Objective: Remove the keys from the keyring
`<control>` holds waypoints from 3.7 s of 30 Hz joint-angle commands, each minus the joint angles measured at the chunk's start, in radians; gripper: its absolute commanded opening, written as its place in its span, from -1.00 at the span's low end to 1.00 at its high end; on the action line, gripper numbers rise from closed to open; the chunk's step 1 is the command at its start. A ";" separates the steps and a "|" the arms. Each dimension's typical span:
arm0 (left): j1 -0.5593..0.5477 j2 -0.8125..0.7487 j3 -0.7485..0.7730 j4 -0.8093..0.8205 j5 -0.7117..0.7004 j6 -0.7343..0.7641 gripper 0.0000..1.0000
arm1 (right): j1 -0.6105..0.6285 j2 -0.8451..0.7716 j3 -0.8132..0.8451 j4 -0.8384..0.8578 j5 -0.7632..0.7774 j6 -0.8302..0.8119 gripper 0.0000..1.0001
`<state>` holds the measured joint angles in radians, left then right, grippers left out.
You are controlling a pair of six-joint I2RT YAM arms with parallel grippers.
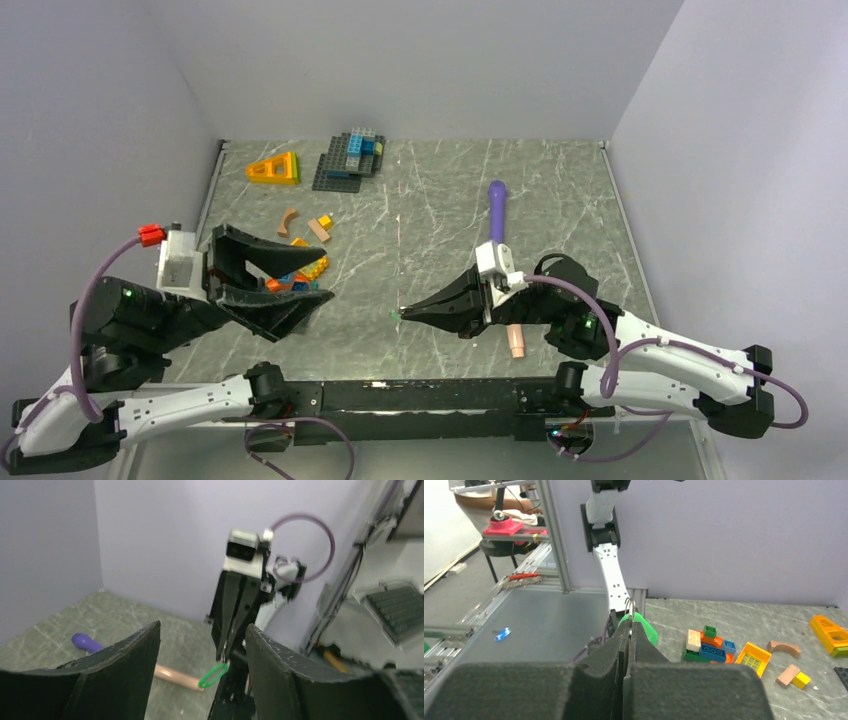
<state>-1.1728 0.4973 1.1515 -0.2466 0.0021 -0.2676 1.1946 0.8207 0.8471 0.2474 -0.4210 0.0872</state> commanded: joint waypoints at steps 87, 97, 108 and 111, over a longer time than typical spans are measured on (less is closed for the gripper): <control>0.001 0.133 -0.099 -0.049 0.049 0.056 -1.00 | 0.000 -0.013 0.004 -0.021 0.024 0.002 -1.00; 0.031 0.392 -0.017 -0.302 -0.495 -0.085 -1.00 | 0.000 0.046 -0.042 -0.195 0.687 0.141 -1.00; 0.358 0.610 -0.176 -0.148 -0.194 -0.156 -1.00 | -0.024 0.222 -0.017 -0.401 1.003 0.352 -1.00; 0.416 0.685 -0.191 -0.142 -0.149 -0.162 -1.00 | -0.067 0.228 -0.043 -0.399 0.958 0.372 -1.00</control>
<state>-0.8173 1.1156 0.9760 -0.4515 -0.2474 -0.3973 1.1713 1.0542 0.7963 -0.1360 0.4850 0.3843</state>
